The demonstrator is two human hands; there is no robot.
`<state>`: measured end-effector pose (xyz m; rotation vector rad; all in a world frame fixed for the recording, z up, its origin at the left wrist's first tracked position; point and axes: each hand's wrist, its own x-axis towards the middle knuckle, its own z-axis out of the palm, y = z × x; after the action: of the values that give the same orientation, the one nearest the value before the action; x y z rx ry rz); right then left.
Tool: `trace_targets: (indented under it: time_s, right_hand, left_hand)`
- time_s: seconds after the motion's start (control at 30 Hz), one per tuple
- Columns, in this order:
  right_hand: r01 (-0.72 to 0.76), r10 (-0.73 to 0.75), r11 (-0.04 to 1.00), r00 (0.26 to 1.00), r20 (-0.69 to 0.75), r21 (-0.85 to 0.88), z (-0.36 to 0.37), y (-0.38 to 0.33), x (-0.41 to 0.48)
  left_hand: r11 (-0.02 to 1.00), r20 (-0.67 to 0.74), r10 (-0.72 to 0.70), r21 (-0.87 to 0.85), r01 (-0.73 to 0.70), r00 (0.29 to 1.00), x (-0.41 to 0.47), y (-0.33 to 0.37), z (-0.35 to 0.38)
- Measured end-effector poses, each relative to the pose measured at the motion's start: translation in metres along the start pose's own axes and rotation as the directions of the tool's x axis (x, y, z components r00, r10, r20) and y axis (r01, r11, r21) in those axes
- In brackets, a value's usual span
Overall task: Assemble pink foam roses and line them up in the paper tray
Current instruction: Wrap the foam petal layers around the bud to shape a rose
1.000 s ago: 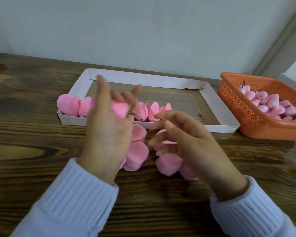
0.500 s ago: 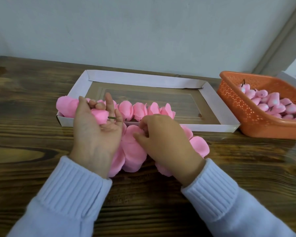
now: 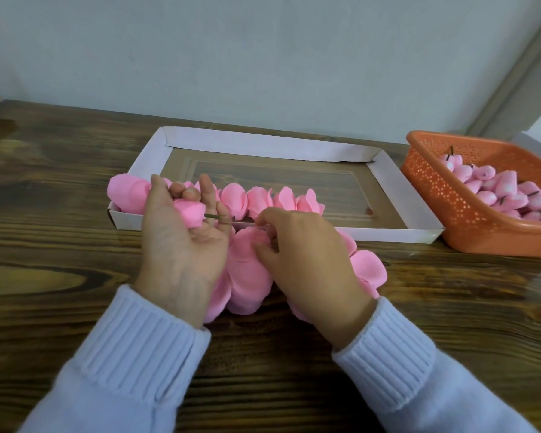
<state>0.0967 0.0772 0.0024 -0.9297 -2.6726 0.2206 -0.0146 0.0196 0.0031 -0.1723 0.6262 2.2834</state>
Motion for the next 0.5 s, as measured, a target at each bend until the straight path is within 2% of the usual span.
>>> trace_targets:
  time_s: [0.23, 0.5]
  right_hand:
    - [0.009, -0.005, 0.991, 1.000, 0.028, -0.132, 0.0002, -0.0018, -0.0016]
    - [0.003, -0.003, 1.000, 1.000, 0.019, -0.018, 0.0007, -0.0020, -0.0019]
  left_hand:
    - [1.000, 0.002, -0.001, 0.005, 0.001, 1.000, 0.0003, -0.0006, -0.0009]
    - [1.000, 0.015, -0.004, 0.017, 0.004, 1.000, -0.0001, -0.0006, -0.0011]
